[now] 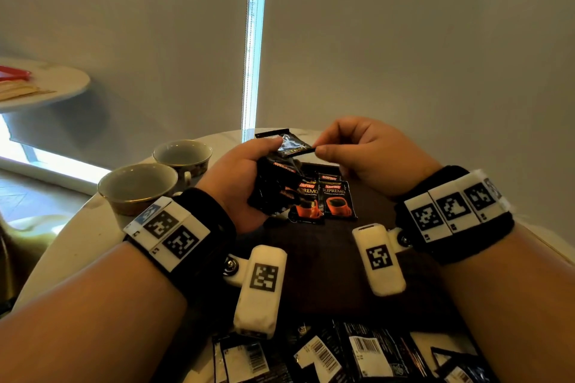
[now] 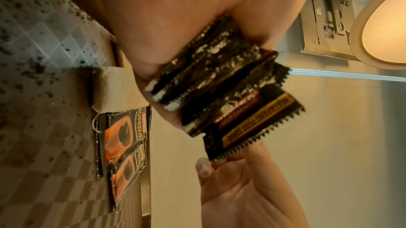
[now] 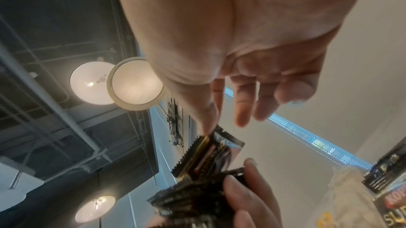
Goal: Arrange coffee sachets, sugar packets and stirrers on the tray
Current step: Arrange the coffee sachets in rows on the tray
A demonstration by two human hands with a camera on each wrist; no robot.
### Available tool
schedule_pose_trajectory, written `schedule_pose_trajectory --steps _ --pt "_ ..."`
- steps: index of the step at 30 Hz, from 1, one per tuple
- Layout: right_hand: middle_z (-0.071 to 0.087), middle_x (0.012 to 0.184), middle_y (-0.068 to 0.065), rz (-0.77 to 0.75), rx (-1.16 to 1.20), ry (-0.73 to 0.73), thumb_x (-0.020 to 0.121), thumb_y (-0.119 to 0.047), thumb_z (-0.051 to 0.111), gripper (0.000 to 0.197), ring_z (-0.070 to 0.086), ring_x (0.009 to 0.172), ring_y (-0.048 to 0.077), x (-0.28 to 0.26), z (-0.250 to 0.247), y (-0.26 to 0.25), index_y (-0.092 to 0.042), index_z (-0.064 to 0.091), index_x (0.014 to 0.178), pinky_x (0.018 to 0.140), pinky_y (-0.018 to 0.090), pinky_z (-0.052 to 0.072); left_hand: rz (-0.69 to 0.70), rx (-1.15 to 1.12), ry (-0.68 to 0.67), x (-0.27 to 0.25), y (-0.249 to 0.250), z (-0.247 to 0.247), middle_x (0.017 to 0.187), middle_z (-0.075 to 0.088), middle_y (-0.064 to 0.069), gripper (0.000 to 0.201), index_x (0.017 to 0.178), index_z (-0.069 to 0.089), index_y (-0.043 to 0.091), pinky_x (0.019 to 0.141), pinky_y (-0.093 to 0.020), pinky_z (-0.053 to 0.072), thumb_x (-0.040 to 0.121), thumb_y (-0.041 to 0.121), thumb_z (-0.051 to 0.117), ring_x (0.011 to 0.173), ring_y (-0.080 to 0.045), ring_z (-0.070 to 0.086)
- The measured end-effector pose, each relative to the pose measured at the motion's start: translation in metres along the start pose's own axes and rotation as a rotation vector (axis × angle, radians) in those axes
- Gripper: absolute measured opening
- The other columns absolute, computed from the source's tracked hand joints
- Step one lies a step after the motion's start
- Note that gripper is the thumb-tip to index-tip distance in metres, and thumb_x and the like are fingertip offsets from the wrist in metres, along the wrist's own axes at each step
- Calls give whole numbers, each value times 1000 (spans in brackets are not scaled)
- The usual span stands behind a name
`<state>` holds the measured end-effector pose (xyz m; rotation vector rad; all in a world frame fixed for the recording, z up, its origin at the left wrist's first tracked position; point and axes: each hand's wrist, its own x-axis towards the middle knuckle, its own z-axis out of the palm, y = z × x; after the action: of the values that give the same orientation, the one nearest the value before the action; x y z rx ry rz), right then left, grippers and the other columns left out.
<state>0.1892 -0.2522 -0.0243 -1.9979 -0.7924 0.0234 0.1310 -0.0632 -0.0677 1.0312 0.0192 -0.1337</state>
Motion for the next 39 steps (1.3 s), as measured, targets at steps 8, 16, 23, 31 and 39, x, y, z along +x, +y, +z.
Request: schedule_pose_trajectory --steps 8,16,23,31,39 --pt "70 95 8 79 287 309 99 -10 57 14 70 94 27 15 -6 22 -17 62 89 67 35 53 3 -20 34 2 1 -2 87 70 -10 28 119 57 11 60 -35 56 99 31 54 66 -25 71" --pt "60 75 6 470 273 340 98 -13 59 7 48 49 10 19 -17 70 -11 61 92 39 23 37 5 -28 45 5 1 -3 96 63 -11 25 115 57 13 65 -36 53 98 31 55 74 -25 64" --pt "52 68 8 664 296 330 95 -11 61 12 44 47 12 18 -15 103 0 61 99 34 22 31 20 -32 41 7 0 -4 96 65 -12 26 116 57 12 59 -35 55 98 30 56 71 -26 65" --pt "50 65 5 735 310 246 96 -12 59 11 41 48 12 14 -14 105 -2 60 93 36 21 31 21 -37 32 8 -1 -5 96 65 -12 26 117 56 13 60 -36 55 97 30 56 69 -25 67" --pt "54 70 5 759 302 192 96 -10 61 8 49 55 12 12 -13 100 -4 61 92 44 22 44 23 -48 23 8 -1 -6 97 64 -12 25 115 56 12 59 -36 55 97 29 56 68 -25 67"
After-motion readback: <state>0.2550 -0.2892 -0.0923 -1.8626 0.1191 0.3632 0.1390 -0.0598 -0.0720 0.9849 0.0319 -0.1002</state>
